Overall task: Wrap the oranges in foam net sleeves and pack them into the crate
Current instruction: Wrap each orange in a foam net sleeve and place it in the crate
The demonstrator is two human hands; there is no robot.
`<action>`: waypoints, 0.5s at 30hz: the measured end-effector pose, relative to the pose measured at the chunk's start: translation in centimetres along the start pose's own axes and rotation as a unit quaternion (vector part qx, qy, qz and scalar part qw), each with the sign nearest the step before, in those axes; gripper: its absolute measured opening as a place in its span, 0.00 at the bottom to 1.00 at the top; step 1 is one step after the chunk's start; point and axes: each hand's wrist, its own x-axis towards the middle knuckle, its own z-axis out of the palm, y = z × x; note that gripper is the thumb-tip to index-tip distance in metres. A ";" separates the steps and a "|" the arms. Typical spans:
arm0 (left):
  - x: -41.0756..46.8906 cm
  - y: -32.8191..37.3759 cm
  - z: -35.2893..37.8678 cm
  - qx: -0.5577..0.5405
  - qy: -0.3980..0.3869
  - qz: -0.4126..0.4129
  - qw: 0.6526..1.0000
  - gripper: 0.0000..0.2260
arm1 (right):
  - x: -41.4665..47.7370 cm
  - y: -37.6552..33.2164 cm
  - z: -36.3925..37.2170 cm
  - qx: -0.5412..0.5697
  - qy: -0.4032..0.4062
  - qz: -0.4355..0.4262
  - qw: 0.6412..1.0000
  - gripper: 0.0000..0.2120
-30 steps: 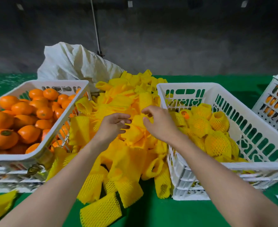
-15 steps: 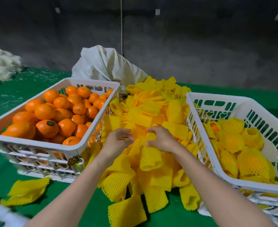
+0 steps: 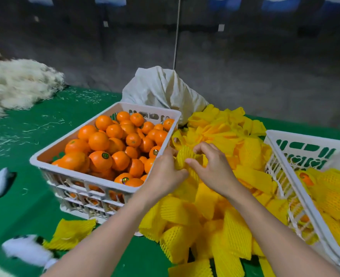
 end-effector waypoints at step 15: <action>8.3 -14.5 -7.0 0.609 -0.119 -0.029 0.784 0.17 | 3.7 -1.6 5.0 0.052 -0.025 0.041 0.997 0.08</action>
